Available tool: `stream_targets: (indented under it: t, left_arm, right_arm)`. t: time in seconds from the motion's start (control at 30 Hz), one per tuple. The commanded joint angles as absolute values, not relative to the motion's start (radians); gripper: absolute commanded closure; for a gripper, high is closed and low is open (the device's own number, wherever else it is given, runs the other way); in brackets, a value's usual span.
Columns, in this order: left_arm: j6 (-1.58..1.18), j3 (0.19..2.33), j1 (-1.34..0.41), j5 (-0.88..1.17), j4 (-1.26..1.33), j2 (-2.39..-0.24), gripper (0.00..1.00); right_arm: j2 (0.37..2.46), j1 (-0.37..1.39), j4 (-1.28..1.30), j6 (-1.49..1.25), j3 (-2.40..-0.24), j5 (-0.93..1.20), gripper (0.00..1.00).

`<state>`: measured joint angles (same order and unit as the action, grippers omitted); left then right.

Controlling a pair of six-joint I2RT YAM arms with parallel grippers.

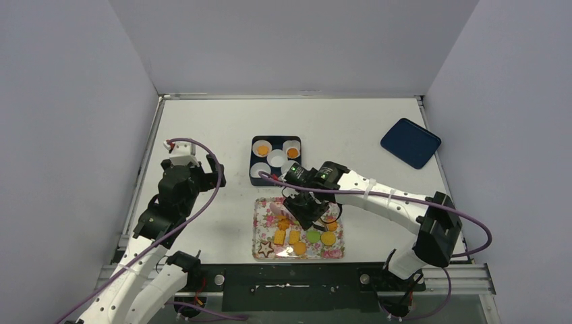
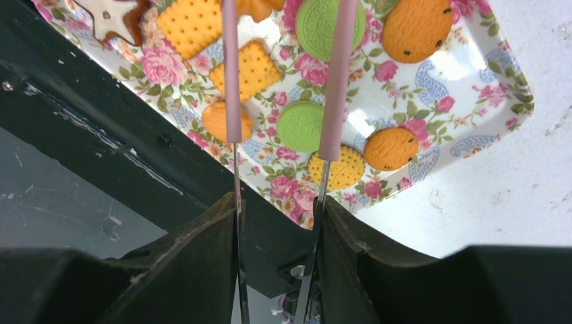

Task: Pack the cookies

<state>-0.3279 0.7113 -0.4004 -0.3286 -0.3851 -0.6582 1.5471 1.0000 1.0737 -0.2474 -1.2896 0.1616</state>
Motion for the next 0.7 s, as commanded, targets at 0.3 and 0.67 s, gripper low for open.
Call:
stream_targets:
  t: [0.3,0.67]
  left_arm:
    - [-0.313,0.724,-0.403,-0.327,-0.354,-0.662,0.03]
    - [-0.313,0.722,-0.404,-0.328,-0.355,-0.66,0.03]
  right_arm:
    - [1.507,0.996,1.092,-0.258,-1.259,0.192,0.57]
    - [1.533,0.985,1.073,-0.248,-1.235,0.223,0.57]
